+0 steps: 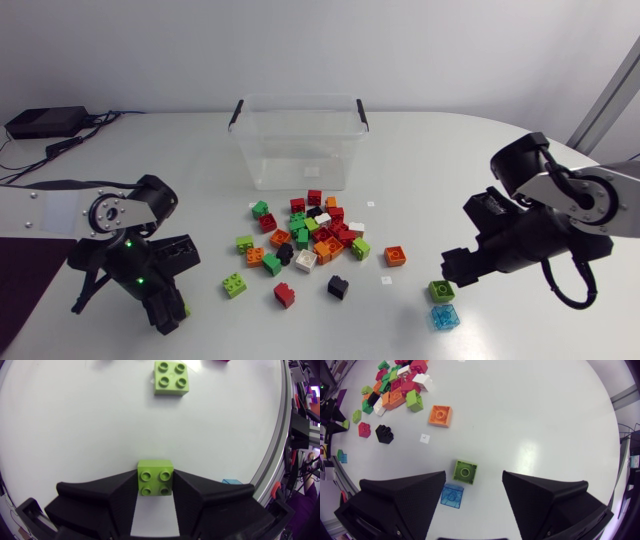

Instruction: Place the duplo bricks in the container

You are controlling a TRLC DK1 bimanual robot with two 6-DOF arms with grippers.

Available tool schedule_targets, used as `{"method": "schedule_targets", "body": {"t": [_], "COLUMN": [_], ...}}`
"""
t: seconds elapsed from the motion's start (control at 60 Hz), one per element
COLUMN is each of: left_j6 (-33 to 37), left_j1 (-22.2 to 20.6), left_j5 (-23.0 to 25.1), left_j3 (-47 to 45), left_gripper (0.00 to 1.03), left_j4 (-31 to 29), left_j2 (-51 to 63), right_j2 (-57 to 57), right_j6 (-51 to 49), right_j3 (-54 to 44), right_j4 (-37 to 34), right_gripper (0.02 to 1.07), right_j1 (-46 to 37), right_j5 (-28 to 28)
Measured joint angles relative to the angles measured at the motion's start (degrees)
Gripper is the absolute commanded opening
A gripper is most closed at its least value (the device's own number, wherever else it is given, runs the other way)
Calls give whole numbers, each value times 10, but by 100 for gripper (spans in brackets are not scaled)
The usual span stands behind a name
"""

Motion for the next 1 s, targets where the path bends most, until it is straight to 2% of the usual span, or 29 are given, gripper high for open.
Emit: {"method": "schedule_targets", "body": {"t": [0.167,0.3,0.5,0.583,0.783,0.9,1.0], "left_j6": [0,-3,-22,-46,-103,-139,-169], "left_j1": [10,27,58,63,57,37,23], "left_j5": [30,57,121,144,170,173,174], "left_j3": [24,62,127,158,224,260,297], "left_gripper": [29,29,29,29,29,29,29], "left_j4": [-25,-38,-52,-52,-43,-19,-6], "left_j2": [-46,-62,-67,-67,-67,-66,-58], "right_j2": [54,93,131,134,141,157,171], "right_j6": [35,54,67,67,67,67,67], "right_j3": [14,28,34,34,34,34,34], "right_j4": [0,0,0,0,1,5,12], "right_gripper": [80,69,68,64,63,53,52], "right_j1": [25,49,49,43,36,36,36], "right_j5": [0,0,2,2,6,6,6]}}
